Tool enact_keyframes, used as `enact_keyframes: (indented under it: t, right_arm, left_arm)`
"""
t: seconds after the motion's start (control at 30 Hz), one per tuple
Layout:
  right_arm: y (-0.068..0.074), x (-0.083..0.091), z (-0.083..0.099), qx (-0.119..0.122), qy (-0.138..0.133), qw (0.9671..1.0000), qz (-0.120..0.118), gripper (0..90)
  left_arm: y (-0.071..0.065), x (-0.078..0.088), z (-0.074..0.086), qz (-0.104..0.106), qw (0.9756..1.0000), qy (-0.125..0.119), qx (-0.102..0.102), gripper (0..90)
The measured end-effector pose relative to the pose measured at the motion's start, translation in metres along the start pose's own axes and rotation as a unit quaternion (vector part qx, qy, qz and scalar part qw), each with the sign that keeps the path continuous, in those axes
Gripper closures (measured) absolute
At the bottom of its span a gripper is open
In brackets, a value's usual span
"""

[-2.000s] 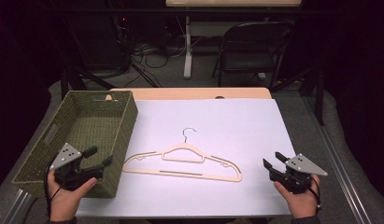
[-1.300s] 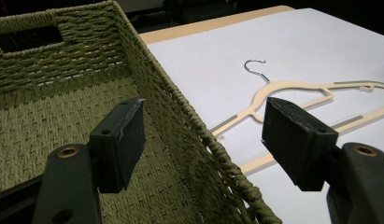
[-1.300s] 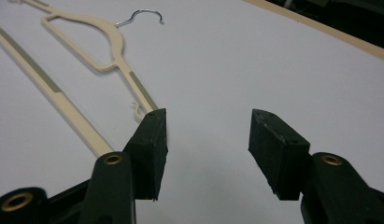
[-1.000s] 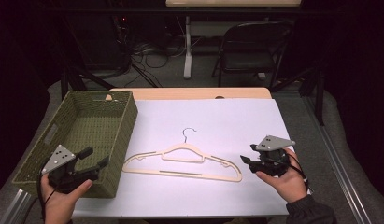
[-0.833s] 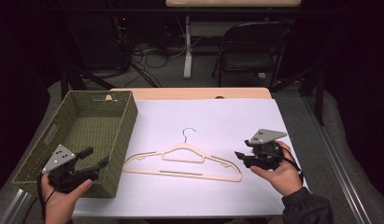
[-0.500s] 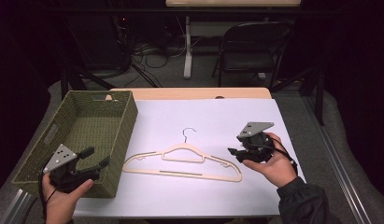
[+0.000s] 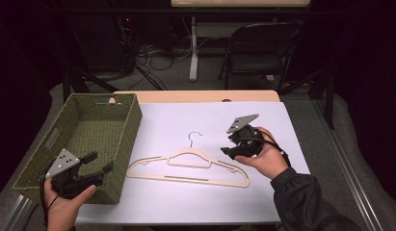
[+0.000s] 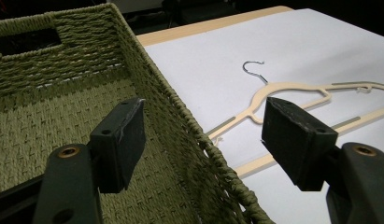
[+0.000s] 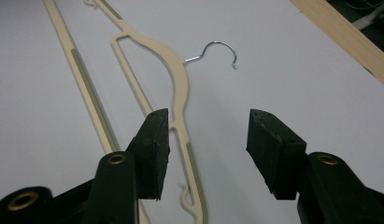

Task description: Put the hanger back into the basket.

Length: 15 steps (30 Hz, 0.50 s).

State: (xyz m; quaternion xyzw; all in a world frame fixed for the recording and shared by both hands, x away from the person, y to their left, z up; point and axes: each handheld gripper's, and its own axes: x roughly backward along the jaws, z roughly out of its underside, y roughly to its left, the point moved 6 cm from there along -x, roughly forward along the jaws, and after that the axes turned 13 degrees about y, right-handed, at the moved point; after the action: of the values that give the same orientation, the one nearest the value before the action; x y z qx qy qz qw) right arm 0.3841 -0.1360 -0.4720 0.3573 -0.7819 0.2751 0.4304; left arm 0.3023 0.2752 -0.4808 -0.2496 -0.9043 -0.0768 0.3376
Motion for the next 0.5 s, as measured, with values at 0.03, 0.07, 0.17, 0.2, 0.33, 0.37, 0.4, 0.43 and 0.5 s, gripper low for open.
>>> enact_keyframes:
  t: [0.03,0.07,0.17,0.2,0.33,0.37,0.4,0.43,0.5]
  right_arm:
    - [0.002,-0.002,-0.003,0.005,0.007,1.0000,-0.003,48.9]
    - [0.003,-0.004,-0.006,0.013,0.012,0.9998,-0.001,49.1]
    - [0.007,-0.006,-0.017,0.027,0.011,0.9996,0.003,50.6]
    - [0.008,-0.006,-0.022,0.029,0.007,0.9995,-0.001,51.3]
    - [0.010,-0.009,-0.031,0.037,0.011,0.9992,-0.002,52.4]
    - [0.014,-0.012,-0.039,0.043,0.010,0.9989,-0.017,55.8]
    - [0.015,-0.013,-0.041,0.046,0.014,0.9987,-0.019,55.9]
    - [0.015,-0.013,-0.041,0.046,0.014,0.9987,-0.019,55.9]
    - [0.018,-0.019,-0.048,0.057,0.015,0.9981,-0.020,55.9]
  left_arm:
    - [0.000,0.000,0.000,0.001,1.0000,0.001,0.000,30.1]
    - [0.000,0.000,0.000,0.000,1.0000,0.000,0.000,30.1]
    - [0.000,0.000,0.000,0.001,1.0000,0.001,-0.001,30.1]
    - [0.000,-0.001,0.000,0.001,1.0000,0.001,-0.001,30.1]
    - [0.000,-0.001,0.001,0.000,1.0000,0.002,-0.001,30.2]
    - [0.000,-0.001,0.001,0.000,1.0000,0.002,-0.001,30.2]
    - [0.000,-0.001,0.001,-0.001,1.0000,0.002,-0.001,30.2]
    - [0.000,-0.001,0.001,-0.001,1.0000,0.002,-0.001,30.2]
    - [0.001,0.000,0.001,-0.001,1.0000,0.001,0.000,30.2]
